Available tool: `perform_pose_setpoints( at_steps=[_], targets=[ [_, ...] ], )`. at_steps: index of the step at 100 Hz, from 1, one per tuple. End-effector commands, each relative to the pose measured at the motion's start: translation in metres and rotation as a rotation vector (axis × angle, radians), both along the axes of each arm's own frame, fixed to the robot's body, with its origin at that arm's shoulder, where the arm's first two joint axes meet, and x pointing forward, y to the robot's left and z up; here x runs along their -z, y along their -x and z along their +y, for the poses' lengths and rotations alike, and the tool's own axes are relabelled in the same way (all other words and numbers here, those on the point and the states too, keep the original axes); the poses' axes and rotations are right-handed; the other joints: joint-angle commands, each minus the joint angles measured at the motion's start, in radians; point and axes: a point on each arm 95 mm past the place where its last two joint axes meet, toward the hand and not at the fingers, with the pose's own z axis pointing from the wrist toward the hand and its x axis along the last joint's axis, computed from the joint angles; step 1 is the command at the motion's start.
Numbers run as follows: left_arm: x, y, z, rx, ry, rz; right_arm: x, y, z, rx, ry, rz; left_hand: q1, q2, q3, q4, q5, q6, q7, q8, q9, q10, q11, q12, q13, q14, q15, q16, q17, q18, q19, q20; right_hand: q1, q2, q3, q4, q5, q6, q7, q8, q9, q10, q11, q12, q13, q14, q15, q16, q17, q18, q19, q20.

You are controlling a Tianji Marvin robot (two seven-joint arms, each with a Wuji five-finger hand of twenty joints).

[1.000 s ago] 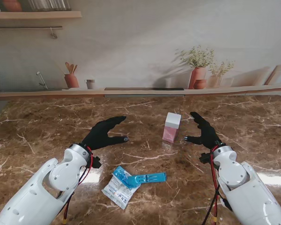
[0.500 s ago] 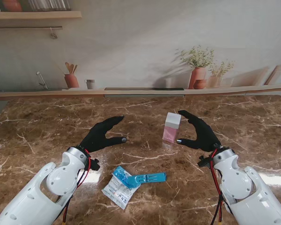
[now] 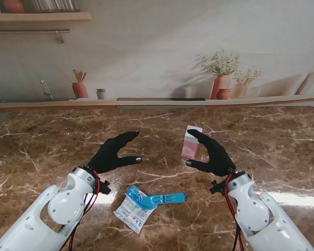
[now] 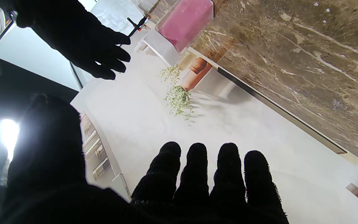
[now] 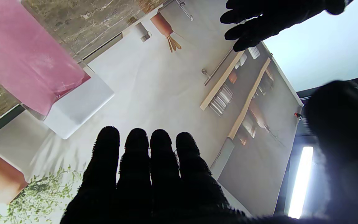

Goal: Fill the seasoning bottle

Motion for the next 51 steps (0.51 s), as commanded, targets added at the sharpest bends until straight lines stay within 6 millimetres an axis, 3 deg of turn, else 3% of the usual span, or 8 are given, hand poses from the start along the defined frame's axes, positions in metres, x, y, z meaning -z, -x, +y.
perform_pose_setpoints(
  at_steps=[1,51],
  targets=[
    [-0.0001,0.0033,-0.0014,0.000,0.001,-0.001,0.0065,0.0027,0.0019,-0.002,-0.011,0.024,-0.006,0.039,-0.023,0.039,0.015,0.001,0.267,0.004,-0.024,-0.011,-0.019,-0.015,-0.040,-0.021,-0.012,-0.016,-0.005,-0.041,0.023,-0.016,-0.079,-0.014,0.007,0.058,0.025,-0.023,0.007,0.009,0.008,-0.012,0.004,-0.007,0.017,0.003,-0.001,-0.001,-0.001,-0.014,0.028,-0.030],
    [0.0019,0.0130,0.0001,-0.008,-0.012,0.006,0.0076,0.0074,0.0048,-0.025,-0.017,0.018,0.005,0.044,-0.037,0.039,0.021,0.000,0.269,0.012,-0.020,-0.010,-0.019,-0.015,-0.039,-0.022,-0.016,-0.015,-0.006,-0.039,0.020,-0.025,-0.064,-0.031,0.033,0.064,0.037,-0.033,0.009,0.011,0.025,-0.015,0.011,-0.001,0.039,0.005,0.003,0.007,0.012,-0.001,0.046,-0.023]
  ],
)
